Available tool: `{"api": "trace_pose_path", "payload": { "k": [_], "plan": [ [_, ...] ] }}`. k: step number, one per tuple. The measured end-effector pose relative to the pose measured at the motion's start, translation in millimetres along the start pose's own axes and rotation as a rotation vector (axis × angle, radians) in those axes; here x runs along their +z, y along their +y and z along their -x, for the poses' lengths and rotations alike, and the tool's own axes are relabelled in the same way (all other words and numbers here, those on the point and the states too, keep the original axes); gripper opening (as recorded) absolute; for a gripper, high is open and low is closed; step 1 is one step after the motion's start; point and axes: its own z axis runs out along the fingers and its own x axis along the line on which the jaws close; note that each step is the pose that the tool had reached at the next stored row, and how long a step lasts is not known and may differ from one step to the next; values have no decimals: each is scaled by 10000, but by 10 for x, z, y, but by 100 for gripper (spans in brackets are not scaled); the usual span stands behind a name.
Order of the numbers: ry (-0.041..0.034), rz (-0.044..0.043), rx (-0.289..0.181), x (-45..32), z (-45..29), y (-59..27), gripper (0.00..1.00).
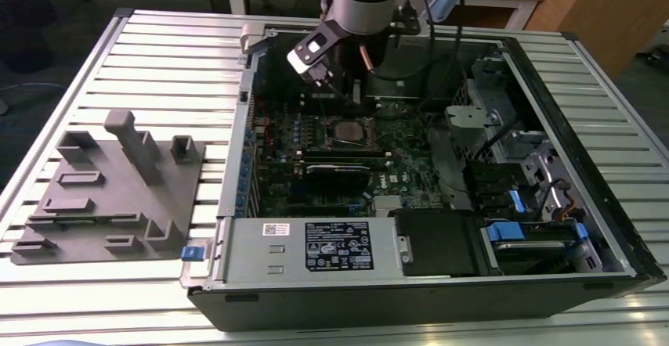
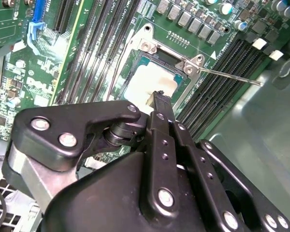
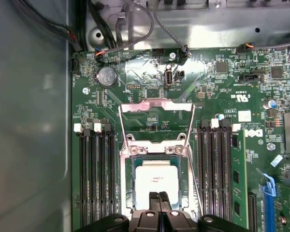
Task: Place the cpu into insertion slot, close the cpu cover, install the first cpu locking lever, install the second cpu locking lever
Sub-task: 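Close the cpu cover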
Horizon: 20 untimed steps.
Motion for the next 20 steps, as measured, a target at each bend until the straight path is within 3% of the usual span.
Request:
{"api": "trace_pose_path", "payload": {
  "k": [20],
  "plan": [
    [1, 0, 0, -301, -6, 9, 11]
  ]
}}
